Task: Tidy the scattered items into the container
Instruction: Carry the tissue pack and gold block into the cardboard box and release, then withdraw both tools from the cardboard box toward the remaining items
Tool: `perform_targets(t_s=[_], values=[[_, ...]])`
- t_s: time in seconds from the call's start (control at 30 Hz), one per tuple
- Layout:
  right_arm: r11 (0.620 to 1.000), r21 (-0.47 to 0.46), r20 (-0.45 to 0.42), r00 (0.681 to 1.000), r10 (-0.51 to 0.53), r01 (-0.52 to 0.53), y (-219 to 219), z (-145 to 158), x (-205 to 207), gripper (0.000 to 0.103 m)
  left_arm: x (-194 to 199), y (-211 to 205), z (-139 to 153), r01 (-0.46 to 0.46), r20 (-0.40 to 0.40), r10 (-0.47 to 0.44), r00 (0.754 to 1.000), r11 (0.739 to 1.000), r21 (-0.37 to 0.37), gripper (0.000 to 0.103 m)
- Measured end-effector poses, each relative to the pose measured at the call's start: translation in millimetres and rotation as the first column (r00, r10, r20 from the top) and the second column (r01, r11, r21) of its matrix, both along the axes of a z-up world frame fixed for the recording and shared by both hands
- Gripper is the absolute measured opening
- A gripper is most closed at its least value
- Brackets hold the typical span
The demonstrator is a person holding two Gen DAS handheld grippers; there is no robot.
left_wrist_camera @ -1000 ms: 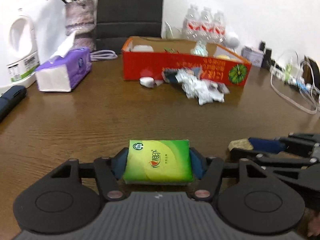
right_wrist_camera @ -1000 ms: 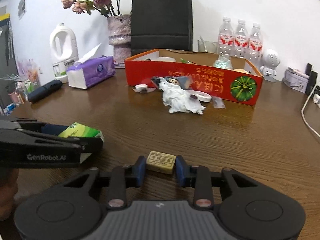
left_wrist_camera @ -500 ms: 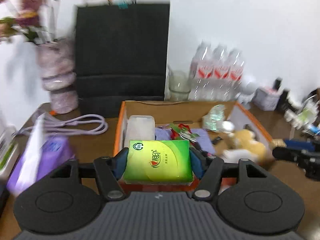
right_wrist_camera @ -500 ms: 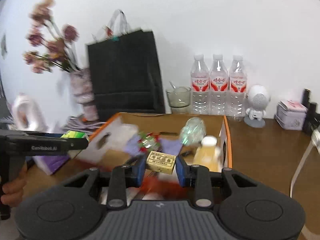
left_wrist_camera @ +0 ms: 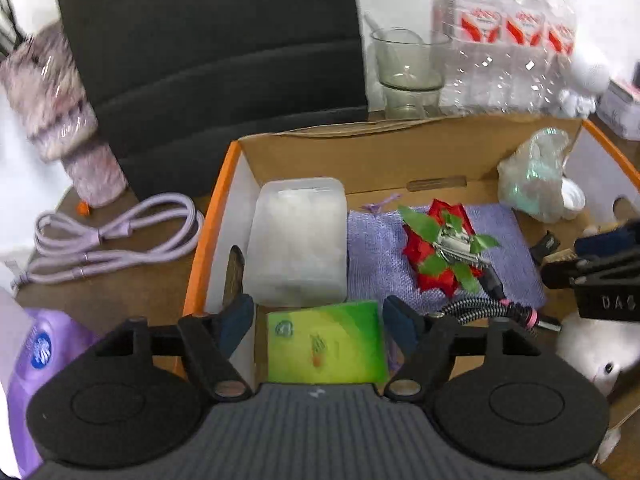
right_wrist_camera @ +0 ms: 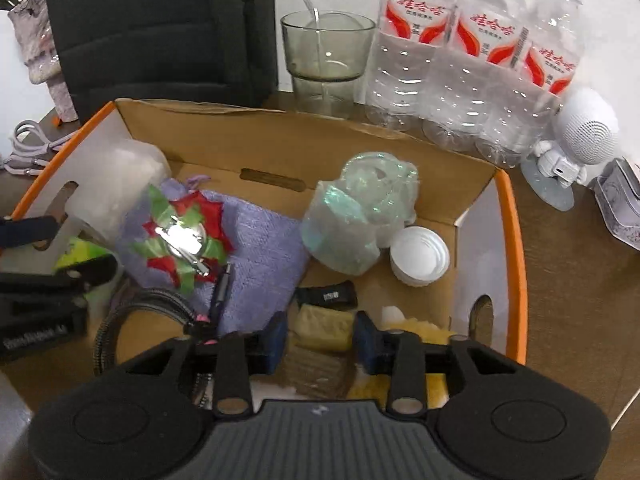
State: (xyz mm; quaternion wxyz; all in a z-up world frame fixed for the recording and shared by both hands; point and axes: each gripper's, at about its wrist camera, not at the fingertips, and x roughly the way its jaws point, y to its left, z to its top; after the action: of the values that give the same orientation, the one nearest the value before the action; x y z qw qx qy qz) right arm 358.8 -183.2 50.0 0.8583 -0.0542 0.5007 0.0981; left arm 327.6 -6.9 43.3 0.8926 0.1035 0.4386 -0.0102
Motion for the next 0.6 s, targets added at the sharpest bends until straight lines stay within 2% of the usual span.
perform_targets(t_s=[0.1,0.23,0.3,0.33,0.4,0.5,0.6], values=[[1.0,0.025,0.017,1.0,-0.013,0.013,-2,14,-5,0.059,-3,-3,0,0.005,-0.037,-0.005,0.999,1.0,-0.013,0.081],[0.998,0.058,0.044,0.998,-0.042,0.04,-9,45,-18,0.063,-10,11,21,-0.049,-0.077,0.04,0.996,0.991,-0.128,0.081],[0.996,0.072,0.052,0.997,-0.049,0.046,-18,61,-28,0.082,-18,24,45,-0.07,-0.082,0.054,0.995,0.975,-0.21,0.084],[0.996,0.067,0.053,0.997,-0.06,0.057,-23,67,-30,0.085,-23,30,58,-0.089,-0.085,0.07,0.994,0.965,-0.246,0.085],[0.994,0.067,0.029,0.995,-0.094,0.092,-33,74,-33,0.086,-31,40,83,-0.12,-0.08,0.101,0.992,0.95,-0.288,0.089],[0.986,0.111,0.005,0.992,-0.125,0.124,-43,84,-45,0.086,-44,43,105,-0.132,-0.064,0.119,0.991,0.954,-0.269,0.092],[0.985,0.132,0.057,0.991,-0.12,0.112,-43,93,-69,0.086,-64,41,111,-0.133,-0.007,0.136,0.991,0.961,-0.241,0.097]])
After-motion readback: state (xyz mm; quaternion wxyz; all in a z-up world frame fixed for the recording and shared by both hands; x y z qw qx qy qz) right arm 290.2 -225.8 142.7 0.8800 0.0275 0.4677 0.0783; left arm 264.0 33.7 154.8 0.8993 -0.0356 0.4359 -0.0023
